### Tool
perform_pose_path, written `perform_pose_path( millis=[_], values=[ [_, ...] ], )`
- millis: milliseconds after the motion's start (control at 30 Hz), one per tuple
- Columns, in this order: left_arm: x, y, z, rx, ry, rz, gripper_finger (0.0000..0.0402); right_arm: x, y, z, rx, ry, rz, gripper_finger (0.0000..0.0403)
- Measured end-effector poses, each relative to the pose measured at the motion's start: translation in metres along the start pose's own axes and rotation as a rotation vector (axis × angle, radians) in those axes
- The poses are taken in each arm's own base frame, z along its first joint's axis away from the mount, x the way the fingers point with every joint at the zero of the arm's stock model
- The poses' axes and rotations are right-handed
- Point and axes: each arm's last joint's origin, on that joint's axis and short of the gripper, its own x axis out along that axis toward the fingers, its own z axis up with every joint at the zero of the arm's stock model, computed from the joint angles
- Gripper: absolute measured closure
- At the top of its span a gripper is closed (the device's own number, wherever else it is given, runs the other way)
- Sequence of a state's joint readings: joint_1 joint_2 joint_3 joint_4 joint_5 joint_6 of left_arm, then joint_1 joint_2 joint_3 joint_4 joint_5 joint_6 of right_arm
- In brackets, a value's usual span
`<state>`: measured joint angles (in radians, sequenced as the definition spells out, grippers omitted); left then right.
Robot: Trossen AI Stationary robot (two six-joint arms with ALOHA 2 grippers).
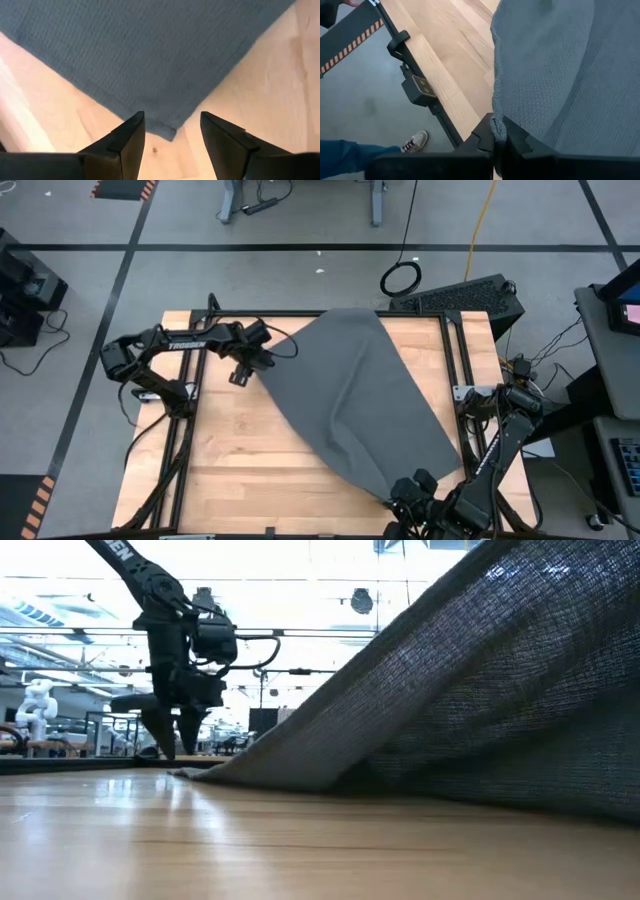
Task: Roll towel into tight, uniform cylinder
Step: Roll the towel
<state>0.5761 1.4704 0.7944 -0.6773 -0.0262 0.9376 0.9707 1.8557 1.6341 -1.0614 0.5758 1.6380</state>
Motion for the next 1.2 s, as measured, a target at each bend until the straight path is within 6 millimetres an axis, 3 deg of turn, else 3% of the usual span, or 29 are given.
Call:
perform_pose_path(
  millis=[167,500,600,767,833,1033,1200],
  values=[
    [0.001,0.002,-0.009,0.005,0.016,-0.037,0.0205,0.000,-0.001,0.000,-0.007,0.000,-0.011,0.0402],
    [0.028,0.007,-0.009,0.012,0.063,-0.099,0.0213,0.000,-0.003,0.000,-0.018,0.000,-0.028,0.0402],
    [0.032,0.007,-0.009,-0.006,0.078,-0.116,0.0246,0.000,-0.003,0.000,-0.018,0.000,-0.028,0.0402],
    [0.032,0.005,-0.010,-0.051,0.092,-0.127,0.0362,0.000,-0.004,0.000,-0.024,-0.001,-0.035,0.0402],
    [0.032,0.006,-0.010,-0.128,0.109,-0.129,0.0389,-0.001,-0.004,0.001,-0.024,-0.001,-0.033,0.0402],
    [0.013,-0.012,-0.018,-0.464,0.281,-0.219,0.0398,-0.010,-0.008,0.007,-0.021,0.001,-0.031,0.0402],
    [-0.024,-0.039,-0.017,-0.631,0.318,-0.325,0.0400,-0.021,-0.018,0.014,-0.040,0.032,-0.079,0.0402]
  ],
)
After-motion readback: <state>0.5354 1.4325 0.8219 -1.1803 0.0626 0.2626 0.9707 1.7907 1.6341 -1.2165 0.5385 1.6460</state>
